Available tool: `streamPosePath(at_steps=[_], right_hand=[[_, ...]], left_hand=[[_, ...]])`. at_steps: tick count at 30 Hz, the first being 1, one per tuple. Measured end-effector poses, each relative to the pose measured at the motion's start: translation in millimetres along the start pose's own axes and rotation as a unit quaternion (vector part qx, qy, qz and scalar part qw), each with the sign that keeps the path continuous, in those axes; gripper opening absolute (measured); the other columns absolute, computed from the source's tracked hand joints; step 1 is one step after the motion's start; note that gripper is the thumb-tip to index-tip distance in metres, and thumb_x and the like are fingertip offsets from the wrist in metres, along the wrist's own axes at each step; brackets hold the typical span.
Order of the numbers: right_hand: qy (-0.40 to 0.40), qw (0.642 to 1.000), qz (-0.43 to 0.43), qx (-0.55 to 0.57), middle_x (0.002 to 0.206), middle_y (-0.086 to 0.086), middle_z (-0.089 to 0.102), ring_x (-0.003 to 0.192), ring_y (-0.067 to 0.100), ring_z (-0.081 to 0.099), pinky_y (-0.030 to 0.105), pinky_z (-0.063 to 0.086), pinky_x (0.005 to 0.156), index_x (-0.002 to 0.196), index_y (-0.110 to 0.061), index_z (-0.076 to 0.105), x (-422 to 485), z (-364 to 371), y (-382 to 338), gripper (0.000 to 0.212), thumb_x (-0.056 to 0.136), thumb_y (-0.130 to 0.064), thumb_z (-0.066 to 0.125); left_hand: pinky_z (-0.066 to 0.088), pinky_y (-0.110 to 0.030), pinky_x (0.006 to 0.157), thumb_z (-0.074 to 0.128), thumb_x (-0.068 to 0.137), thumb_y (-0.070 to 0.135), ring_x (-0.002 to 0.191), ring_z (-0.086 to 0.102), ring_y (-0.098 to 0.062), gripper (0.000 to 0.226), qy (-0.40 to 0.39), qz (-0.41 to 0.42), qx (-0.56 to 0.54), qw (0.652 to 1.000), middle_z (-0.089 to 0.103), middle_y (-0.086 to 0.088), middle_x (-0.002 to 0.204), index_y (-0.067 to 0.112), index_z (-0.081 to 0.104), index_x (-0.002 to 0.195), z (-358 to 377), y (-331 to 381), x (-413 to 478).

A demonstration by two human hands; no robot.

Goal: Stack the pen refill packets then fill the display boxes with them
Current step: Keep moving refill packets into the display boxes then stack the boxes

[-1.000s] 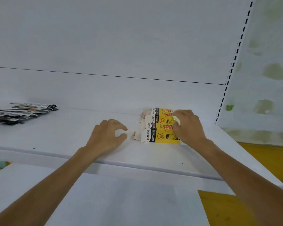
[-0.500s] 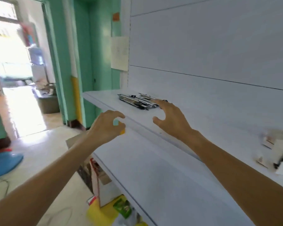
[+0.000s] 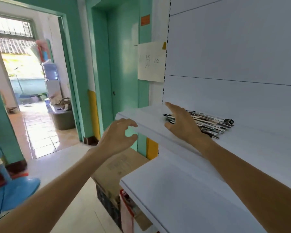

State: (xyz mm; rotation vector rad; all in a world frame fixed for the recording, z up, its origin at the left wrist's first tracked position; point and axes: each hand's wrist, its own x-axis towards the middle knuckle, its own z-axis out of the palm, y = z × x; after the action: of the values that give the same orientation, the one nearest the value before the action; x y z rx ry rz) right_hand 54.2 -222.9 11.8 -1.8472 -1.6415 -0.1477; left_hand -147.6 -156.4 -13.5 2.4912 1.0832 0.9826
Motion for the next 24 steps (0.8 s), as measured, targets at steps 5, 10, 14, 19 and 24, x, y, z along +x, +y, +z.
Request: streamPosePath(at_steps=[5,10,14,19,24], right_hand=[[0.028,0.998,0.06,-0.018,0.149,0.002,0.034,0.134,0.021,0.031,0.034,0.027,0.107,0.147,-0.022,0.024,53,14,11,0.067,0.087,-0.019,0.054],[0.024,0.991,0.109,-0.067,0.15,0.002,0.032,0.135,0.021,0.031,0.036,0.028,0.11,0.147,-0.021,0.025,67,8,38,0.064,0.089,-0.02,0.054],[0.058,0.982,0.151,-0.097,0.146,0.003,0.037,0.133,0.021,0.036,0.037,0.032,0.108,0.146,-0.022,0.027,72,-22,75,0.062,0.09,-0.022,0.054],[0.107,0.96,0.223,-0.127,0.141,0.004,0.044,0.127,0.022,0.043,0.039,0.038,0.103,0.144,-0.02,0.031,72,-43,114,0.059,0.09,-0.022,0.053],[0.079,0.939,0.312,-0.119,0.14,0.005,0.045,0.124,0.022,0.045,0.039,0.039,0.103,0.142,-0.019,0.034,47,-34,141,0.058,0.088,-0.021,0.055]], left_hand=[[0.041,-0.029,0.091,0.062,0.082,0.022,0.108,0.052,-0.014,0.033,-0.058,0.049,-0.016,0.997,0.058,0.003,0.12,0.022,0.059,0.115,12,-30,70],[0.039,-0.035,0.096,0.061,0.083,0.023,0.113,0.049,-0.017,0.034,-0.104,0.087,-0.04,0.99,0.056,0.003,0.121,0.024,0.057,0.117,38,-30,122],[0.036,-0.025,0.089,0.061,0.084,0.022,0.112,0.049,-0.016,0.032,-0.122,0.128,-0.081,0.981,0.056,0.003,0.118,0.024,0.057,0.116,76,-17,149],[0.036,-0.024,0.083,0.062,0.084,0.019,0.107,0.05,-0.018,0.031,-0.153,0.175,-0.107,0.967,0.059,-0.001,0.113,0.021,0.059,0.115,114,-5,186],[0.031,-0.023,0.084,0.056,0.09,0.029,0.113,0.046,-0.015,0.028,-0.194,0.201,-0.097,0.955,0.056,0.002,0.12,0.023,0.057,0.118,140,-1,218]])
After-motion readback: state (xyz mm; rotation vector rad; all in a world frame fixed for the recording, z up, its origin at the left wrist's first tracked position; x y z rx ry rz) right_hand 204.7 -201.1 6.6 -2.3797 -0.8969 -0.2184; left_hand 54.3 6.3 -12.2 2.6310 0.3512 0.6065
